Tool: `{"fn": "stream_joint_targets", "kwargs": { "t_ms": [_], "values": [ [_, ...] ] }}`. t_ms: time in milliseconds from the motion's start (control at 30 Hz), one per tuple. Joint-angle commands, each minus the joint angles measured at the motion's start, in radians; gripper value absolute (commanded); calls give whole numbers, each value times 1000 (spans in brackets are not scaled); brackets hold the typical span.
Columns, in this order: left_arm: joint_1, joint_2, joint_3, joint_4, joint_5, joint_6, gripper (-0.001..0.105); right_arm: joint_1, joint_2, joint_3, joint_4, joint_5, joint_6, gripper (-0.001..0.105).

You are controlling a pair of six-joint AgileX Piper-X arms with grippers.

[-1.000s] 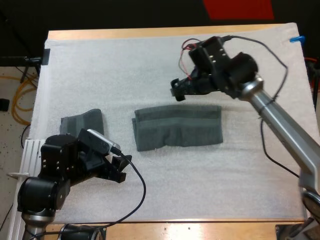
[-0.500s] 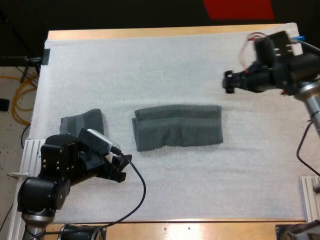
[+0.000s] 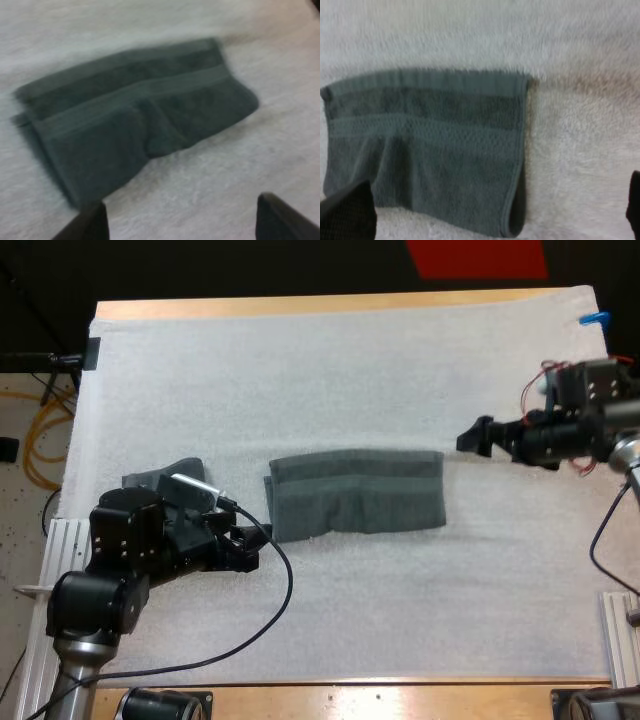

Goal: Pick towel from pile fold and stack

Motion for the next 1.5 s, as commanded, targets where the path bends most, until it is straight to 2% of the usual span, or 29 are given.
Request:
{"fn": "stream_joint_targets", "kwargs": {
  "t_ms": [0,133,267,367,733,1000,1167,1300,1400,1467],
  "values": [
    [-2,1,-5,-11,29,-16,60,-4,-9,28,-52,-38,15,105],
    [-2,2,-5,-11,75,-22,60,-4,-9,155,-268,-113,133,105],
    [-2,2,-5,-11,89,-22,60,-4,-9,243,-443,-157,249,105],
    [-2,2,-5,-11,89,-22,60,-2,-9,278,-511,-160,268,105],
    [-2,2,-5,-13,114,-22,60,5,124,285,-526,-196,325,105],
    [-2,2,-5,-25,119,-22,60,122,180,283,-564,-209,337,105],
    [-2,2,-5,-25,126,-22,60,191,245,266,-614,-209,424,105],
    [-2,2,-5,-25,140,-22,60,197,276,264,-640,-209,484,105],
    [-2,2,-5,-25,144,-22,60,197,278,264,-636,-208,494,99],
    [-2,2,-5,-25,144,-22,60,197,278,264,-636,-207,502,89]
  ]
}}
